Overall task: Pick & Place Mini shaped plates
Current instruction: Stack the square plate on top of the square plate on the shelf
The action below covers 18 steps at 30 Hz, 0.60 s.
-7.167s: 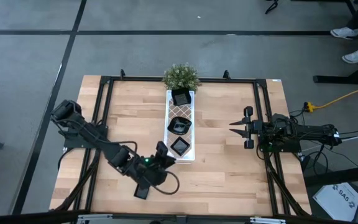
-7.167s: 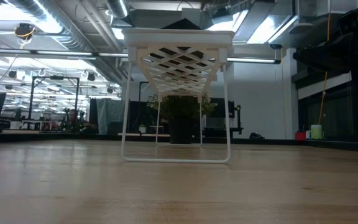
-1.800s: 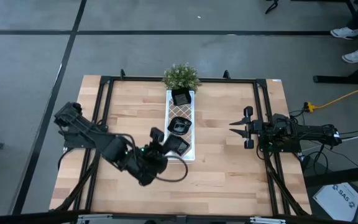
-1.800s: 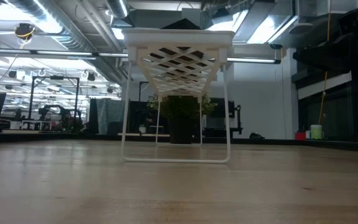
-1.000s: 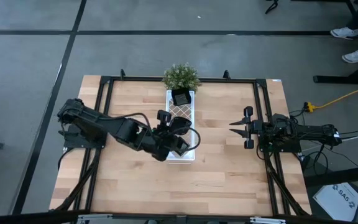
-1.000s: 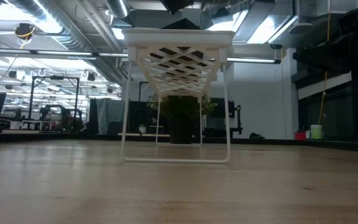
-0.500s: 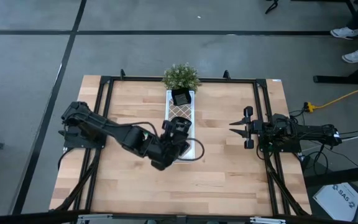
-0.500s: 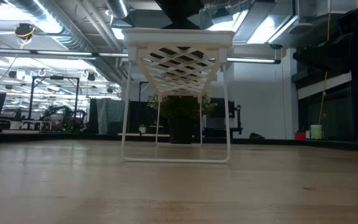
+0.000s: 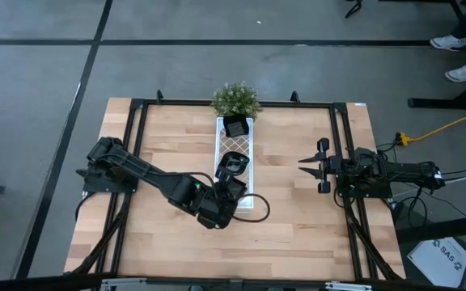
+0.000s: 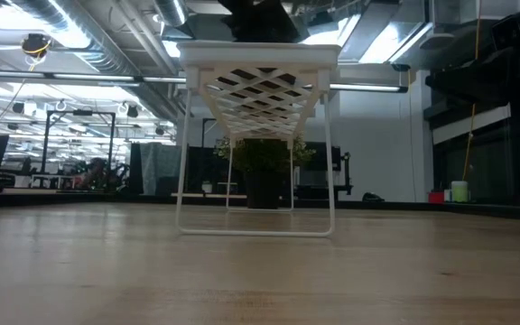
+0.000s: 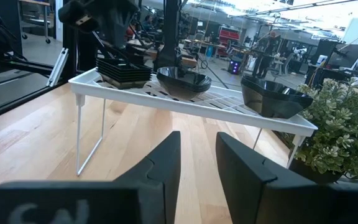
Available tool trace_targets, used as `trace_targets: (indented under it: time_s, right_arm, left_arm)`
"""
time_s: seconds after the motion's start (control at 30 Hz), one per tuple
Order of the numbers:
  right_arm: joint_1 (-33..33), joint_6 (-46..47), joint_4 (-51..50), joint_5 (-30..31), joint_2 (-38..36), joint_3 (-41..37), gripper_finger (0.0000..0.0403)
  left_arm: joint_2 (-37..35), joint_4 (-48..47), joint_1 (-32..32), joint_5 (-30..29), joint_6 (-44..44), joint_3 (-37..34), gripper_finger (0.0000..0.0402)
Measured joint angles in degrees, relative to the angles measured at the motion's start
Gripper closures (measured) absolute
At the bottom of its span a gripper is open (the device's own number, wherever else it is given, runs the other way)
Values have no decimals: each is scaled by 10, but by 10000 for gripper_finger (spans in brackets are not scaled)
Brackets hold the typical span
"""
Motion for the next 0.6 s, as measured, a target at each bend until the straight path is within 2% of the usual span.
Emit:
trace_targets:
  time_s: [0.23,0.6]
  right_arm:
    - [0,0,0,0,0,0,301]
    - [0,0,0,0,0,0,301]
  left_arm:
    - [0,-1,-3,3,-3,0,397]
    - [0,-32,11,16,-4,0,362]
